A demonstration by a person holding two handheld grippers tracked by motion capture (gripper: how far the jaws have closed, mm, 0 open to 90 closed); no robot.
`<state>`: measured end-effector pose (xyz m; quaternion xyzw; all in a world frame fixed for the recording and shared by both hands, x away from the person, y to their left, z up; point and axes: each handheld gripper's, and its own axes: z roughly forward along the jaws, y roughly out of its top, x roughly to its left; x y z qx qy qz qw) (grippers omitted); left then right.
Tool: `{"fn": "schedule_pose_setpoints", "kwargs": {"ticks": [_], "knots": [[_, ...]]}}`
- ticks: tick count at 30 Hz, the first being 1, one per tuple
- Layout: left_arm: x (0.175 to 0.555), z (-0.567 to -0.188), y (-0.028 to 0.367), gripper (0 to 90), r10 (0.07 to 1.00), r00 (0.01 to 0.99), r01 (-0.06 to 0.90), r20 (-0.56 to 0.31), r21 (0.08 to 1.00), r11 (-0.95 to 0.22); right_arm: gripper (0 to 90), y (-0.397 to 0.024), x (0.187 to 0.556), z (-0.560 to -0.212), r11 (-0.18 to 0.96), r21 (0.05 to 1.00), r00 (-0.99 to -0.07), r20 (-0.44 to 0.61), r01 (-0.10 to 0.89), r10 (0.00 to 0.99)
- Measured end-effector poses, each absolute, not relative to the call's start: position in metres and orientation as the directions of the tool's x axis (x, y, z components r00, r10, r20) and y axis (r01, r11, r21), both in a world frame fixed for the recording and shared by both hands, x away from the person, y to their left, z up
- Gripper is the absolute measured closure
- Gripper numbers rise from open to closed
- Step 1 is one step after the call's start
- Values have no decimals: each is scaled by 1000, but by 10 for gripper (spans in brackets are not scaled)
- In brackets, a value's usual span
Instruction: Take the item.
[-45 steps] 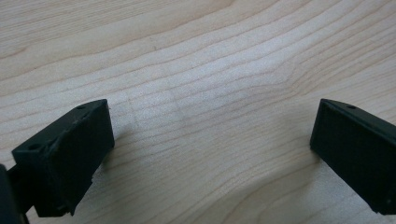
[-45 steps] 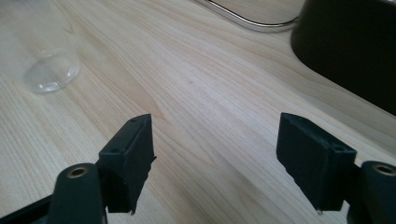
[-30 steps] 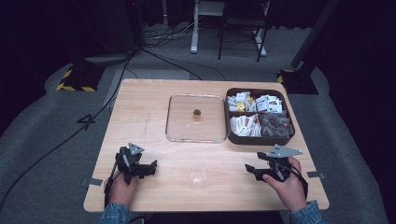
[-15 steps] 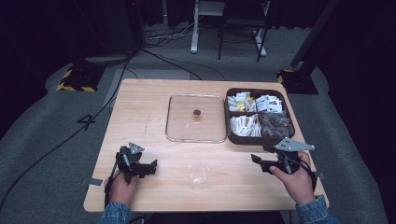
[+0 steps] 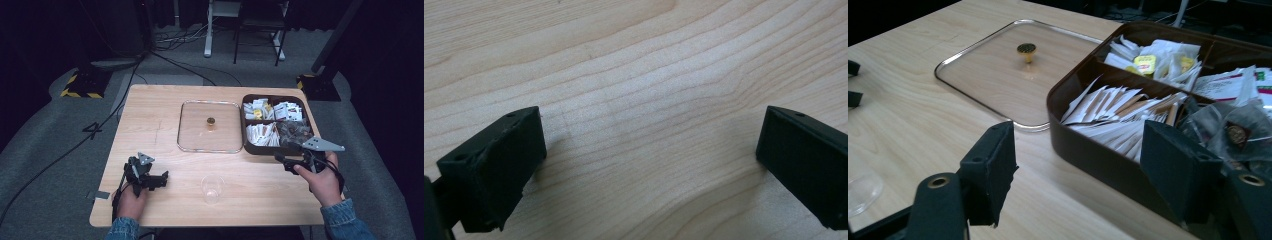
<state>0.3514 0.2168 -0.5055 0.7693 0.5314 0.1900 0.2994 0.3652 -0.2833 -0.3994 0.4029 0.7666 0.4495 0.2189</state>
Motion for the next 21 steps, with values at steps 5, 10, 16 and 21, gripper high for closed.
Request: {"fn": "schedule_pose_setpoints", "kwargs": {"ticks": [5,10,16,21], "knots": [[351,-506,217,0,931,363,704,-26,663,-256,306,-289,374,-395,264,880,-559,3,396,829],[351,-506,217,0,931,363,704,-26,663,-256,306,-299,388,-390,266,894,-544,-30,360,839],[351,-506,217,0,931,363,704,-26,663,-256,245,-307,401,-389,247,905,-529,-29,346,848],[351,-506,217,0,932,363,704,-26,663,-255,242,-313,413,-390,229,910,-510,-23,346,860]]}}
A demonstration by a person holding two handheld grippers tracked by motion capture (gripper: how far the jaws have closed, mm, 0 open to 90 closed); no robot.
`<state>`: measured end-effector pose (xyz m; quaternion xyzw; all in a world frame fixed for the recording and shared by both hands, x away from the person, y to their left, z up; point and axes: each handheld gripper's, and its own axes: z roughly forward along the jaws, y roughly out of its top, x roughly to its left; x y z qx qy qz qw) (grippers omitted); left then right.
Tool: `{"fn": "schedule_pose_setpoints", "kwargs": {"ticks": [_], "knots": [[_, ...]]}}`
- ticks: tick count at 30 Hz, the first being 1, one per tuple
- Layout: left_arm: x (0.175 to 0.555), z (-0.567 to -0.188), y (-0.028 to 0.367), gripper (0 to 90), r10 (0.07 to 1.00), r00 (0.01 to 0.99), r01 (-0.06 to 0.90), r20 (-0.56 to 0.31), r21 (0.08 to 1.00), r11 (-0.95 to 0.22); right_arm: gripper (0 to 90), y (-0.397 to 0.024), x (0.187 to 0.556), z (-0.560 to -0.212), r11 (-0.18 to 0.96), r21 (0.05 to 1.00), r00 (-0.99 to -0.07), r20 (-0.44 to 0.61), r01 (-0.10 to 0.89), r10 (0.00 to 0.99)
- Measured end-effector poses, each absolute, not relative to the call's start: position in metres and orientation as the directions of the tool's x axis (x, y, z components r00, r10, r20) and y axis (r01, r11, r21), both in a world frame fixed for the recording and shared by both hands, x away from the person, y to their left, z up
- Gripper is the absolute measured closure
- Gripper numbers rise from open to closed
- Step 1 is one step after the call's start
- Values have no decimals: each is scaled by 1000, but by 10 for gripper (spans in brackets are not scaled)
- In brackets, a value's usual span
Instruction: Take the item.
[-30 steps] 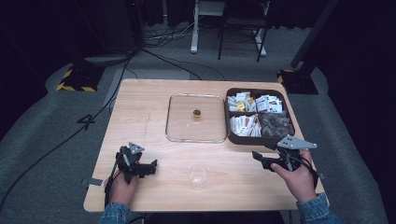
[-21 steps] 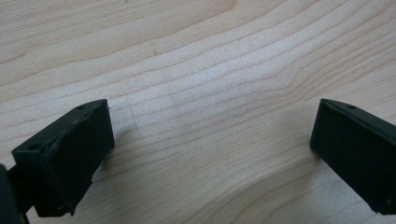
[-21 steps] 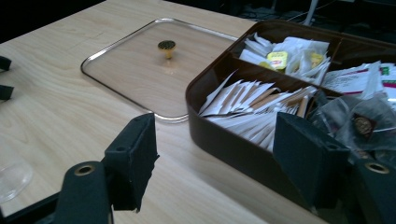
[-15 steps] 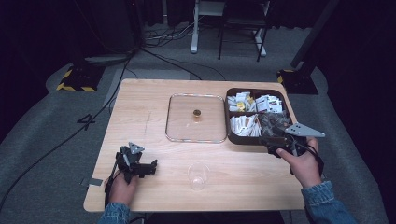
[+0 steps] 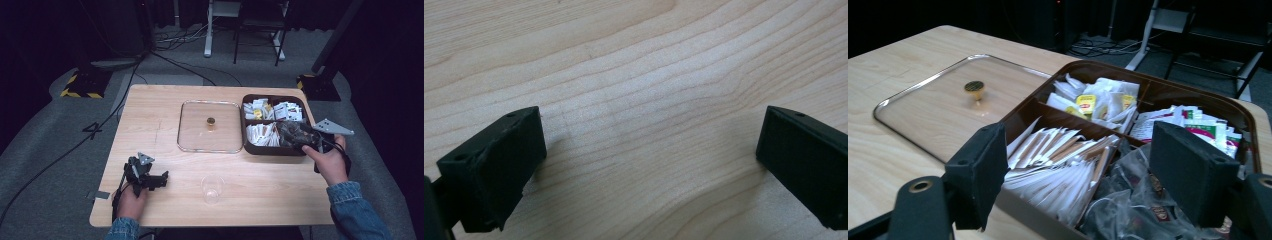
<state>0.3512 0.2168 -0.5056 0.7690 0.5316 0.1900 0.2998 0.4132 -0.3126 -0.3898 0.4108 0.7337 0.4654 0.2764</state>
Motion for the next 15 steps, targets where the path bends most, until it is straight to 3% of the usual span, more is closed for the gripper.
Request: {"fn": "schedule_pose_setpoints", "kwargs": {"ticks": [5,15], "knots": [[349,-506,217,0,934,357,704,-21,663,-254,296,-320,427,-388,214,916,-510,-13,338,860],[349,-506,217,0,935,354,704,-24,664,-250,277,-339,452,-390,210,921,-493,-23,327,870]]}}
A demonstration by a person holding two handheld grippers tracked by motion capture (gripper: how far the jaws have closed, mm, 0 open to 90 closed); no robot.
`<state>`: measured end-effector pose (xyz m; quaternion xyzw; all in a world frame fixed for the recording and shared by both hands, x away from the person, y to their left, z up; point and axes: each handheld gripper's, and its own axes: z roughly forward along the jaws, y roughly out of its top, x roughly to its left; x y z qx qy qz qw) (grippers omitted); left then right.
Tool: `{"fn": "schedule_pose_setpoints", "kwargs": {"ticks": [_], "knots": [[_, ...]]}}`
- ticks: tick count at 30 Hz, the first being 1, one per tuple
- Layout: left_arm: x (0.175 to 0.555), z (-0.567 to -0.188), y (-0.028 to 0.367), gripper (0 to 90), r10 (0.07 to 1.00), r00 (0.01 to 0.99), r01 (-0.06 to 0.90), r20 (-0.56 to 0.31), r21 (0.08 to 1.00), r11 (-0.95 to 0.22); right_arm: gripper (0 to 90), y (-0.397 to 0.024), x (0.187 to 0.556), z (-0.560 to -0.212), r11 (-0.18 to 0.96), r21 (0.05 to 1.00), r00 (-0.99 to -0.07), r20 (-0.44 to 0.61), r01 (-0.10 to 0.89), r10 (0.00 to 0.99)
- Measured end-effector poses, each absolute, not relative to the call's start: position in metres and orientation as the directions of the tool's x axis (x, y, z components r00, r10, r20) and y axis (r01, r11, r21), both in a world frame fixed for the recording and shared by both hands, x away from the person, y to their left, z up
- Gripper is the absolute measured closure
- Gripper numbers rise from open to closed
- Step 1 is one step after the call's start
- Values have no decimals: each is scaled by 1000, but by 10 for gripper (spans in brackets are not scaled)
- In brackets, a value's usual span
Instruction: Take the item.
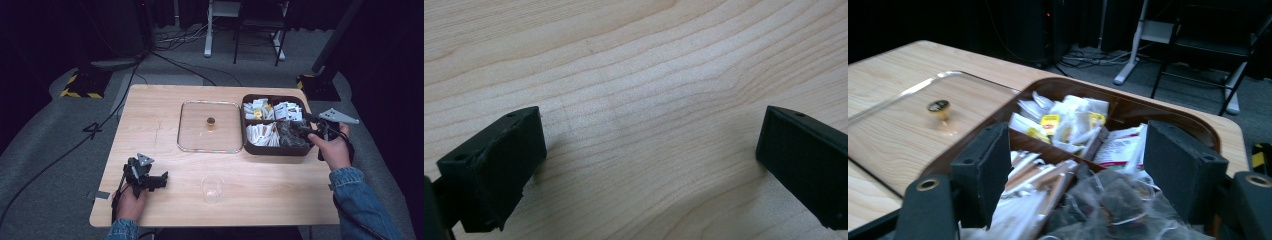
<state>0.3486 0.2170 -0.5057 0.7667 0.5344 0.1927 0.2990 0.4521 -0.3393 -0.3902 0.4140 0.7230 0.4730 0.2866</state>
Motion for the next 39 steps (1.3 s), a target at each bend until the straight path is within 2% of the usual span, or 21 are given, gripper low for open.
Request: {"fn": "schedule_pose_setpoints", "kwargs": {"ticks": [9,13,15,20,24,32,35,39], "knots": [[349,-506,217,0,934,356,706,-23,662,-252,316,-356,471,-402,223,902,-448,-38,369,893],[349,-506,217,0,934,356,706,-26,662,-251,365,-358,476,-414,230,889,-442,-34,397,896],[349,-506,217,0,934,356,706,-25,662,-251,438,-359,479,-421,231,878,-438,-27,420,898],[349,-506,217,0,934,356,706,-26,662,-251,506,-358,482,-428,230,864,-446,-7,448,895],[350,-506,217,0,933,358,706,-26,661,-252,625,-355,485,-435,247,846,-451,-8,472,892],[350,-506,217,0,934,358,706,-26,661,-252,723,-353,488,-442,244,822,-450,17,515,893],[350,-506,217,0,933,358,706,-26,661,-252,841,-351,489,-442,239,814,-447,29,530,894],[350,-506,217,0,933,358,706,-26,661,-252,899,-349,489,-443,244,803,-448,32,543,893]]}}
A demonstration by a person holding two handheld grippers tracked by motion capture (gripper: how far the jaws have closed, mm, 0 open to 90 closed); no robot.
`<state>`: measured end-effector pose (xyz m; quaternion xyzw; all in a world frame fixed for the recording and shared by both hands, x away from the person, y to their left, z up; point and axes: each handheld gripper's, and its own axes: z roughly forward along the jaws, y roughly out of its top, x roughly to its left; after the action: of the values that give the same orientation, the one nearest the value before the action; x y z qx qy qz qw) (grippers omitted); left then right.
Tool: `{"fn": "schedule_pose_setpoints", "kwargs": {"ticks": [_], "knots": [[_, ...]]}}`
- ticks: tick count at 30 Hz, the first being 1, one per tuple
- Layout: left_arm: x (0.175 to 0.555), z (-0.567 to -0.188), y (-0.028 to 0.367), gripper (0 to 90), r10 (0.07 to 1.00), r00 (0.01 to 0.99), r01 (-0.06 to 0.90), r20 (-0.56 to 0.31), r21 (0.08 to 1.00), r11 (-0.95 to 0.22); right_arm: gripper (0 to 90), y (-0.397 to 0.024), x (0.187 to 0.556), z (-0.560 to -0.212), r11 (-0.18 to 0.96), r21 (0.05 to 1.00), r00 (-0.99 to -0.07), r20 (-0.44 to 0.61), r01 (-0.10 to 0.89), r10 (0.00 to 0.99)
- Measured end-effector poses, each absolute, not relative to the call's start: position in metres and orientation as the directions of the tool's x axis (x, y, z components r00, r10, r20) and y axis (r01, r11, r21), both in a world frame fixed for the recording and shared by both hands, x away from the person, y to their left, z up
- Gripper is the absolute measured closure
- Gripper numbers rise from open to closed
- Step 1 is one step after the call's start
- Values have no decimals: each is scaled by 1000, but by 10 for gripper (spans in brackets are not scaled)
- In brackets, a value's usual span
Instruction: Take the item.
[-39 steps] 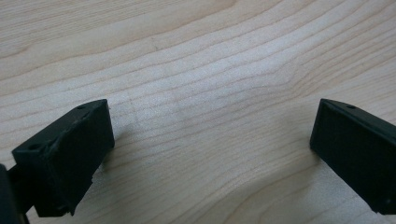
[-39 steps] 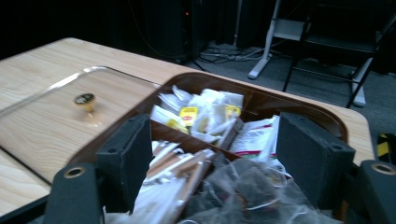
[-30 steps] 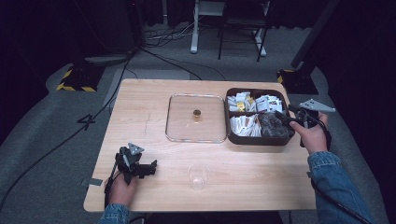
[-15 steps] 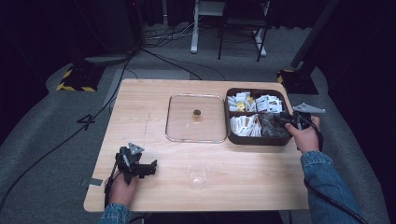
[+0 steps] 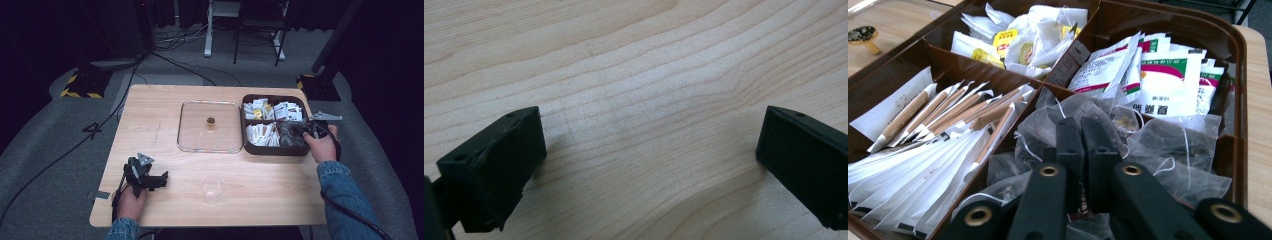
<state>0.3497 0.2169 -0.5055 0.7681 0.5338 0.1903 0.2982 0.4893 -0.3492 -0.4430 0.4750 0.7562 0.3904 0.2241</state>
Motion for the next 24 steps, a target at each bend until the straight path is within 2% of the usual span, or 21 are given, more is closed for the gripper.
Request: {"fn": "schedule_pose_setpoints", "kwargs": {"ticks": [10,24], "knots": [[350,-506,217,0,933,358,706,-26,661,-252,900,-349,486,-436,225,819,-454,48,528,889],[350,-506,217,0,934,356,705,-27,664,-250,900,-345,470,-400,175,883,-527,92,436,845]]}}
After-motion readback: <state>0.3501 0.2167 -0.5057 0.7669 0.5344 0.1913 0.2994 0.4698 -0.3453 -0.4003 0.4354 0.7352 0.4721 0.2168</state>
